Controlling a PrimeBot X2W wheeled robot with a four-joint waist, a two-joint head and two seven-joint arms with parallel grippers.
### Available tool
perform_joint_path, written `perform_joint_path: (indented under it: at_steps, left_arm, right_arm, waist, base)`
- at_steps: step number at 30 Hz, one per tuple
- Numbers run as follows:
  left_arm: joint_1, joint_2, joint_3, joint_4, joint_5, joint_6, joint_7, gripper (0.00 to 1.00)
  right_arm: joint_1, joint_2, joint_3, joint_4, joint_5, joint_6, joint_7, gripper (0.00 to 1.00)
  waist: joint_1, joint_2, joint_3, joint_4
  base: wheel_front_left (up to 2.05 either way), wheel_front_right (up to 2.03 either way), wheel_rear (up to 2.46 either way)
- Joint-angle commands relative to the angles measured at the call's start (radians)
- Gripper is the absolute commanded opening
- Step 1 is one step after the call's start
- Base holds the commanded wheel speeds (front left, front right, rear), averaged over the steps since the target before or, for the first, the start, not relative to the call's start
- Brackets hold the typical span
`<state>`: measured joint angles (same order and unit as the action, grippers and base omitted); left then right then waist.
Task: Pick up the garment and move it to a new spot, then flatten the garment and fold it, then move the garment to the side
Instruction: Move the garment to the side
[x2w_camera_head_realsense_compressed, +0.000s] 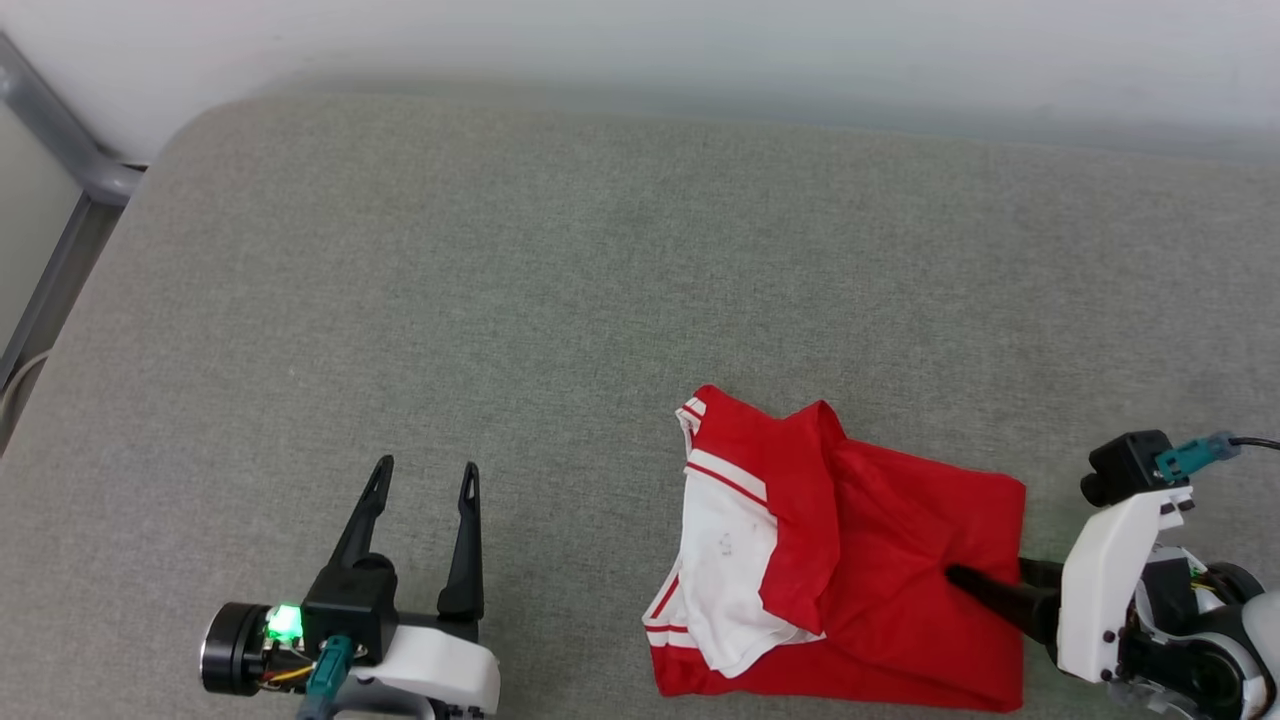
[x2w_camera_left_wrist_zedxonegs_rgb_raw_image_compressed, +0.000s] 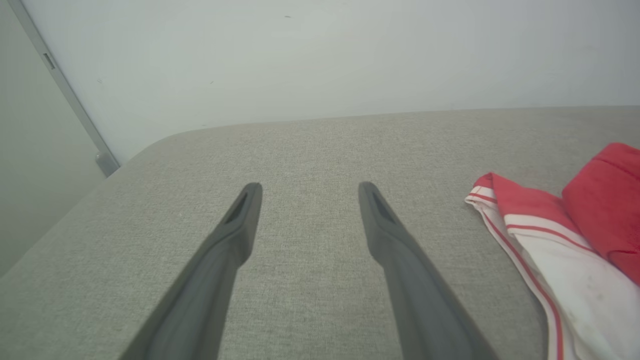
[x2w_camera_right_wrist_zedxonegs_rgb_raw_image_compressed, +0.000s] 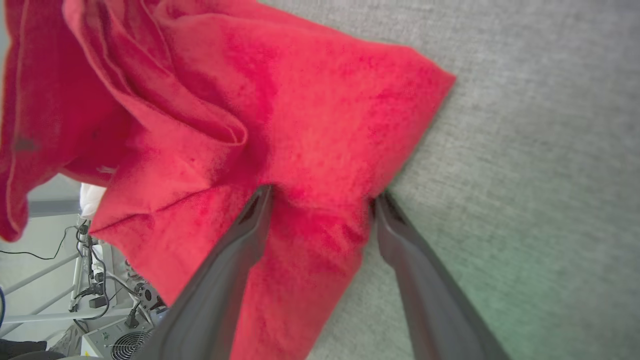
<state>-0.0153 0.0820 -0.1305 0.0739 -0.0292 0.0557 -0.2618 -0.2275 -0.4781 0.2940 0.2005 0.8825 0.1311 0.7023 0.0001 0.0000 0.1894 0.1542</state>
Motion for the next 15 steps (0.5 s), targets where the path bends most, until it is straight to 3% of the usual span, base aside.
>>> perform_joint_path:
  at_steps: [1,10,11,12,15]
  left_arm:
    - [-0.019,-0.004,-0.002,0.000,0.002,-0.001,-0.004,1.00]
    - [-0.040,-0.009,-0.003,0.007,-0.004,-0.001,-0.004,1.00]
    - [-0.040,-0.009,-0.002,0.007,-0.005,0.001,-0.004,1.00]
    - [-0.039,-0.010,-0.001,0.008,-0.006,0.002,-0.004,1.00]
    - [-0.034,-0.011,0.002,0.012,-0.007,0.003,-0.004,1.00]
  right_arm:
    - [-0.010,0.009,0.011,0.014,0.004,-0.001,-0.008,1.00]
    - [-0.013,0.019,0.135,0.110,0.016,-0.001,-0.087,0.97]
    - [-0.015,0.014,0.151,0.111,0.016,-0.001,-0.098,0.35]
    - [-0.019,0.011,0.162,0.113,0.019,-0.001,-0.111,0.00]
    - [-0.041,-0.005,0.183,0.103,0.021,-0.001,-0.157,0.00]
  waist:
    - [-0.0001,0.0000,0.010,0.007]
    - [-0.0001,0.0000,0.036,0.032]
    - [-0.0001,0.0000,0.037,0.032]
    - [-0.0001,0.0000,0.037,0.031]
    - [-0.0001,0.0000,0.034,0.027]
  base:
    - [0.00,0.00,0.00]
    - [0.00,0.00,0.00]
    - [0.00,0.00,0.00]
    - [0.00,0.00,0.00]
    - [0.00,0.00,0.00]
